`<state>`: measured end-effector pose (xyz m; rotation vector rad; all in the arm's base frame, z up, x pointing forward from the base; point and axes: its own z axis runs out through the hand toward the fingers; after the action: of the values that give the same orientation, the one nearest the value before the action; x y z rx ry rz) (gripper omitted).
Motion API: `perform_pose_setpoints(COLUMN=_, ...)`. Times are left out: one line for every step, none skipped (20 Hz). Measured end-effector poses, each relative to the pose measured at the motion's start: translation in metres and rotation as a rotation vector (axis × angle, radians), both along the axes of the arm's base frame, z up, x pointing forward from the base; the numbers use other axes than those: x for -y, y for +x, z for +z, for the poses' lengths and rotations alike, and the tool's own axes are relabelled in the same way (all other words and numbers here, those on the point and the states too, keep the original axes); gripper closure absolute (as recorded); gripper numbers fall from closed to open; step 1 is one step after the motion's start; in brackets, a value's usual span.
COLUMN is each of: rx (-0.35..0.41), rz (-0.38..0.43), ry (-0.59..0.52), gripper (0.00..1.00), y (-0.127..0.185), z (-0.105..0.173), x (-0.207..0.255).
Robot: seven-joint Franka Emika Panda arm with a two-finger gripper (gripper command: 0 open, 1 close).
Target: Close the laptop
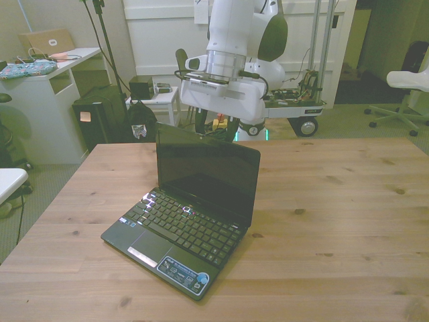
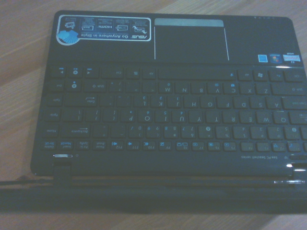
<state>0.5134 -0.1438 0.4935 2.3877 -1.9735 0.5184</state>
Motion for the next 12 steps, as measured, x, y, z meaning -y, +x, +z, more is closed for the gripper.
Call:
perform_pose_setpoints(rx=-0.001, rz=-0.001, ry=0.000, gripper=1.00, y=-0.0002, z=0.0008, x=0.0004)
perform_pose_setpoints(rx=-0.003, rz=-0.002, ry=0.000, gripper=1.00, y=-0.0005, z=0.0015, x=0.0006)
perform_pose_setpoints(rx=-0.005, rz=-0.003, ry=0.001, gripper=1.00, y=-0.0008, z=0.0023, x=0.0007)
perform_pose_setpoints(rx=-0.005, rz=-0.003, ry=0.000, gripper=1.00, y=-0.0009, z=0.0034, x=0.0006)
perform_pose_setpoints(rx=-0.004, rz=-0.003, ry=0.000, gripper=1.00, y=-0.0009, z=0.0045, x=0.0004)
perform_pose_setpoints(rx=-0.004, rz=-0.003, ry=0.000, gripper=1.00, y=-0.0009, z=0.0056, x=0.0004)
perform_pose_setpoints(rx=-0.004, rz=-0.004, ry=0.000, gripper=1.00, y=-0.0009, z=0.0064, x=0.0006)
perform_pose_setpoints(rx=-0.004, rz=-0.005, ry=0.000, gripper=1.00, y=-0.0010, z=0.0072, x=0.0012)
perform_pose_setpoints(rx=-0.005, rz=-0.007, ry=0.000, gripper=1.00, y=-0.0013, z=0.0076, x=0.0020)
perform_pose_setpoints(rx=-0.006, rz=-0.010, ry=0.001, gripper=1.00, y=-0.0020, z=0.0080, x=0.0034)
perform_pose_setpoints(rx=-0.005, rz=-0.014, ry=0.001, gripper=1.00, y=-0.0027, z=0.0089, x=0.0054)
perform_pose_setpoints(rx=-0.003, rz=-0.020, ry=0.001, gripper=1.00, y=-0.0035, z=0.0107, x=0.0083)
